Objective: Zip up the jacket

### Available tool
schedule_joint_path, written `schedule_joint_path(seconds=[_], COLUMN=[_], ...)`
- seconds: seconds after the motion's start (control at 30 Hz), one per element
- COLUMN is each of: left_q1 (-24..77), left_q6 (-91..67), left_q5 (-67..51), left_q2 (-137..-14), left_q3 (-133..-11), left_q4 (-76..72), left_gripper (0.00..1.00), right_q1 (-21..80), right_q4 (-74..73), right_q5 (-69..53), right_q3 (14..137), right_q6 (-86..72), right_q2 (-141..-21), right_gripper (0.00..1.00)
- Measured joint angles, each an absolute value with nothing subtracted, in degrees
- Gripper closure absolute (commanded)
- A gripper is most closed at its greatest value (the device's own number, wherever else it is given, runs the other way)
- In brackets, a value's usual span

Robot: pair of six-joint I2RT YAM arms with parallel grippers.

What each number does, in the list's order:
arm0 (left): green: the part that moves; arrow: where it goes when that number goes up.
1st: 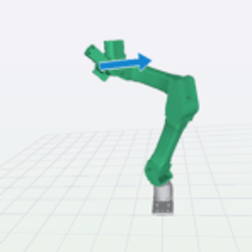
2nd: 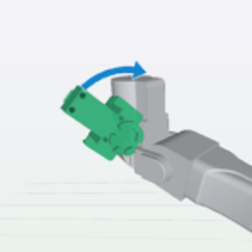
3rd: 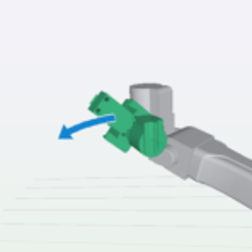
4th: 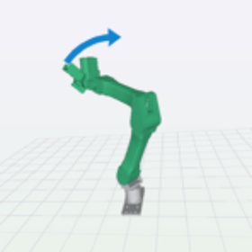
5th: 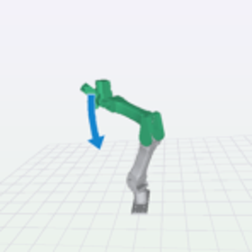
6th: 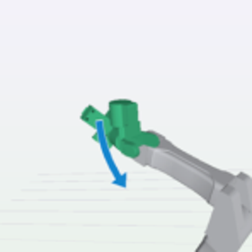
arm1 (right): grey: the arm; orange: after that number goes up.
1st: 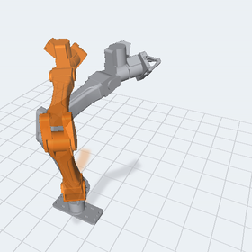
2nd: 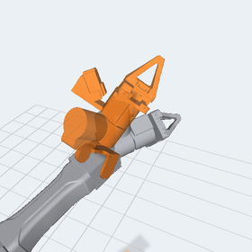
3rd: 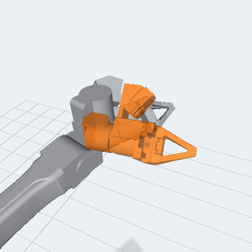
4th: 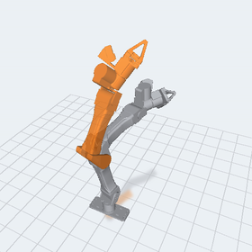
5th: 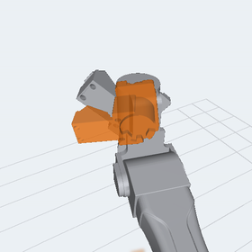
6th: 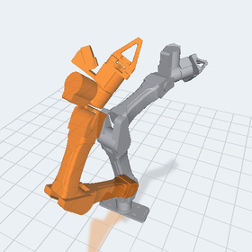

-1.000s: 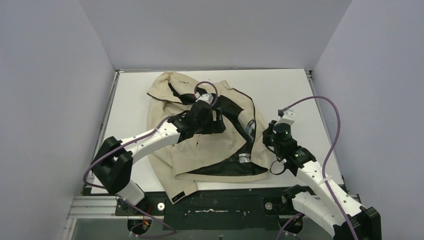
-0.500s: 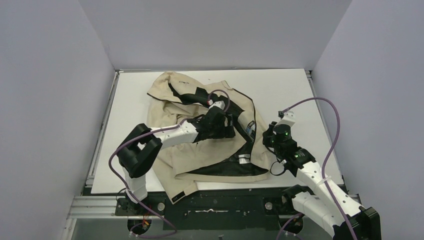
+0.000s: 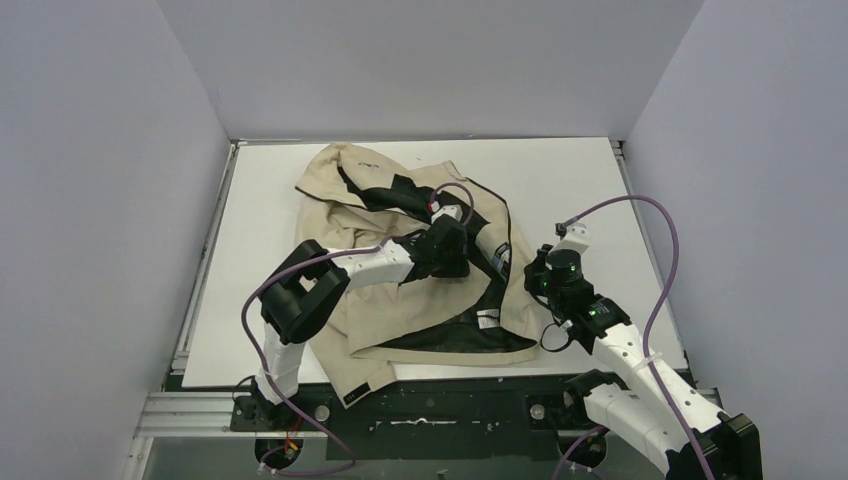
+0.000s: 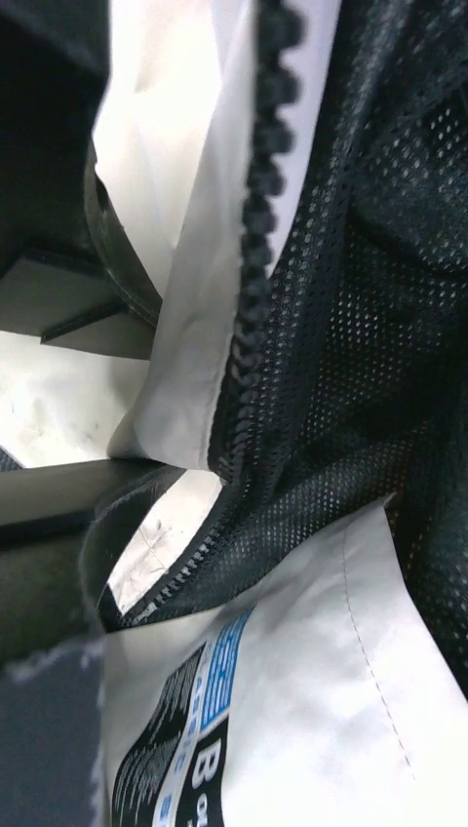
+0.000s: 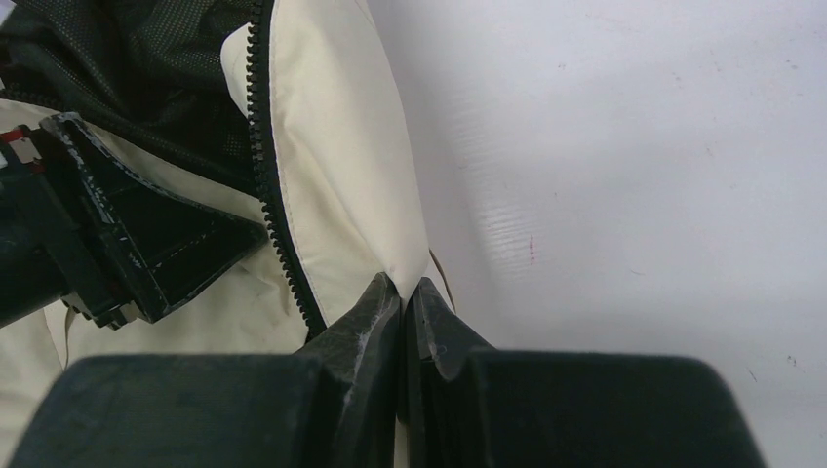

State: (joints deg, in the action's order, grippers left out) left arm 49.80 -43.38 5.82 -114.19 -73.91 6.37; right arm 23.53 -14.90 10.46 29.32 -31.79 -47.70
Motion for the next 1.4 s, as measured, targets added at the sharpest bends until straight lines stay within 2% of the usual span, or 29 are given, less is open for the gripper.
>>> schedule_joint_path(seconds=[0.07, 0.17, 0.53, 0.73, 1.13, 1.4], left_q1=[49.8, 49.8, 49.9, 49.0, 41.0, 34.7], left_q6=[-43.0, -42.7, -40.6, -39.0, -37.6, -36.7], left_q5=[6.0, 6.2, 7.1, 6.9, 5.7, 5.1], left_q2=[-114.9, -115.3, -112.9, -101.0, -74.9, -65.9], left_q3=[-74.3, -74.4, -74.3, -69.7, -57.4, -53.8], left_q4=[6.5, 6.7, 9.0, 12.4, 20.4, 26.0], left_gripper=[0.76, 1.00, 1.00, 1.00, 1.00, 1.00], right_q1=[23.6, 23.6, 23.5, 23.2, 20.7, 12.0], right_q4=[-14.9, -14.9, -14.9, -14.5, -10.4, -9.7], right_q5=[10.5, 10.4, 10.3, 10.7, 11.1, 12.7], right_q3=[29.3, 29.3, 29.3, 30.5, 37.2, 43.1], right_q6=[-31.8, -31.8, -31.7, -31.1, -30.5, -30.5], right_q2=[-47.7, -47.7, -47.9, -51.6, -61.5, -66.5], right_gripper=[1.00, 1.00, 1.00, 1.00, 1.00, 1.00])
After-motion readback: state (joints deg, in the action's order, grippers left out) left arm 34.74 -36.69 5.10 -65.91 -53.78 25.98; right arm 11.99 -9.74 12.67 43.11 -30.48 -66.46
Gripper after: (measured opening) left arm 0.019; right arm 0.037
